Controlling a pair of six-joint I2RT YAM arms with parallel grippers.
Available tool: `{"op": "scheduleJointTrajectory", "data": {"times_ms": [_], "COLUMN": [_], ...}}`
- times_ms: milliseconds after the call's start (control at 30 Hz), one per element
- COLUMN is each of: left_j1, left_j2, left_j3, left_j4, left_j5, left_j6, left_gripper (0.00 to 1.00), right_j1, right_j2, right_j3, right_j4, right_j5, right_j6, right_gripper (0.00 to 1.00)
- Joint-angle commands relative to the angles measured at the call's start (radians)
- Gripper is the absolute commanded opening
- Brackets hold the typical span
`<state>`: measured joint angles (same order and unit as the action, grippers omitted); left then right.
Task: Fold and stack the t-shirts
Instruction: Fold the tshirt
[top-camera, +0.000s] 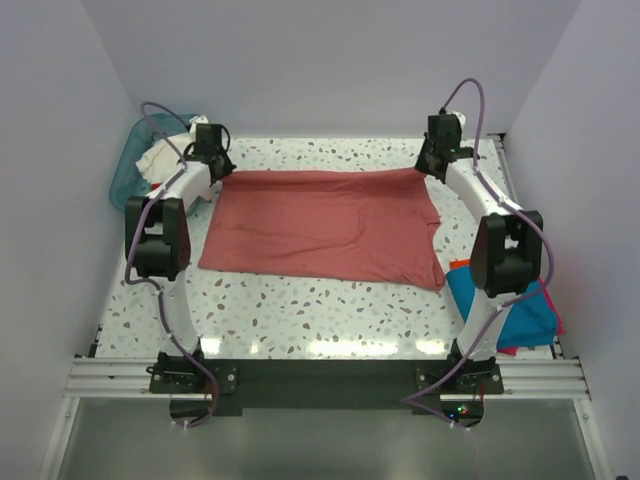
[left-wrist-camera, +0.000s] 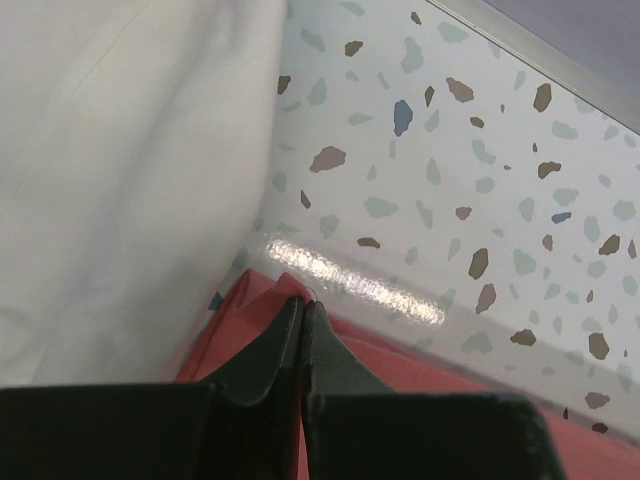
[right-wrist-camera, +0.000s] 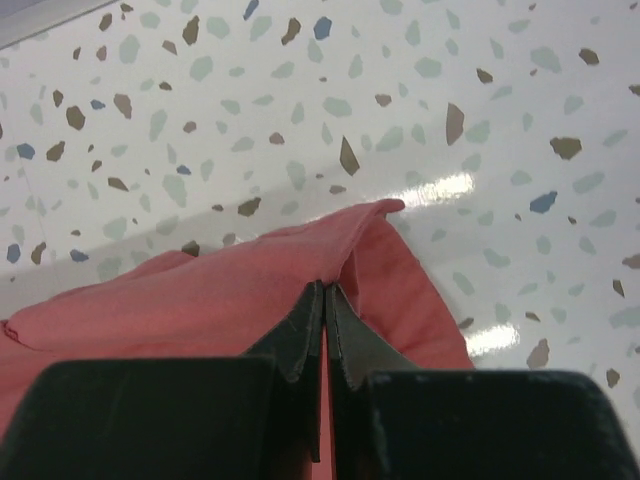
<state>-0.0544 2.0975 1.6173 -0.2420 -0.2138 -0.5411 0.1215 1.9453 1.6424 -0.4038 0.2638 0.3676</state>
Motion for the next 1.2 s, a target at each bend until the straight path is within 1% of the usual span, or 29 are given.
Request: {"op": "scheduleJointTrajectory", "data": {"times_ms": [0, 167, 333, 500, 633, 733, 767, 800, 833, 867, 900, 933, 967, 1000, 1033, 1100, 1167], "left_j1": [0.016, 0.018, 0.019, 0.019, 0.021, 0.019, 0.021, 0.021, 0.021, 0.022, 0.024, 0.027, 0.027, 0.027, 0.027, 0.027, 0.024], "left_j2": [-0.125, -0.235, -0.309, -0.375, -0.421, -0.471, -0.5, -0.517, -0.534, -0.568, -0.588, -0.629, -0.648, -0.665, -0.683, -0.688, -0.679], "left_j3": [-0.086, -0.195, -0.301, -0.392, -0.451, -0.52, -0.563, -0.588, -0.611, -0.66, -0.686, -0.71, -0.749, -0.761, -0.764, -0.751, -0.725], "left_j4": [0.044, 0.047, 0.04, 0.037, 0.041, 0.049, 0.05, 0.053, 0.052, 0.05, 0.062, 0.076, 0.092, 0.116, 0.121, 0.122, 0.122], "left_j5": [-0.018, -0.027, -0.025, -0.027, -0.022, -0.016, -0.016, -0.018, -0.021, -0.032, -0.033, -0.029, -0.024, -0.019, -0.013, 0.011, 0.04], "left_j6": [-0.028, -0.046, -0.065, -0.082, -0.097, -0.118, -0.125, -0.143, -0.155, -0.17, -0.196, -0.206, -0.214, -0.214, -0.215, -0.218, -0.217], "left_gripper": [0.0, 0.0, 0.0, 0.0, 0.0, 0.0, 0.0, 0.0, 0.09, 0.2, 0.31, 0.47, 0.53, 0.57, 0.62, 0.62, 0.62], "right_j1": [-0.005, 0.009, 0.023, 0.038, 0.056, 0.063, 0.061, 0.061, 0.061, 0.061, 0.063, 0.061, 0.061, 0.061, 0.061, 0.061, 0.061], "right_j2": [-0.132, -0.252, -0.379, -0.469, -0.539, -0.595, -0.611, -0.647, -0.664, -0.683, -0.715, -0.73, -0.743, -0.753, -0.763, -0.755, -0.708], "right_j3": [-0.114, -0.289, -0.406, -0.532, -0.633, -0.725, -0.781, -0.814, -0.844, -0.901, -0.923, -0.935, -0.943, -0.938, -0.931, -0.892, -0.839], "right_j4": [0.063, 0.079, 0.08, 0.085, 0.108, 0.134, 0.146, 0.163, 0.196, 0.212, 0.226, 0.232, 0.224, 0.215, 0.197, 0.183, 0.168], "right_j5": [-0.008, -0.026, -0.031, -0.051, -0.063, -0.081, -0.093, -0.109, -0.136, -0.15, -0.159, -0.161, -0.163, -0.164, -0.155, -0.129, -0.121], "right_j6": [0.056, 0.086, 0.106, 0.137, 0.165, 0.195, 0.215, 0.223, 0.231, 0.238, 0.237, 0.222, 0.212, 0.203, 0.194, 0.168, 0.151], "right_gripper": [0.0, 0.0, 0.0, 0.0, 0.0, 0.0, 0.0, 0.02, 0.07, 0.15, 0.33, 0.44, 0.5, 0.55, 0.63, 0.63, 0.63]}}
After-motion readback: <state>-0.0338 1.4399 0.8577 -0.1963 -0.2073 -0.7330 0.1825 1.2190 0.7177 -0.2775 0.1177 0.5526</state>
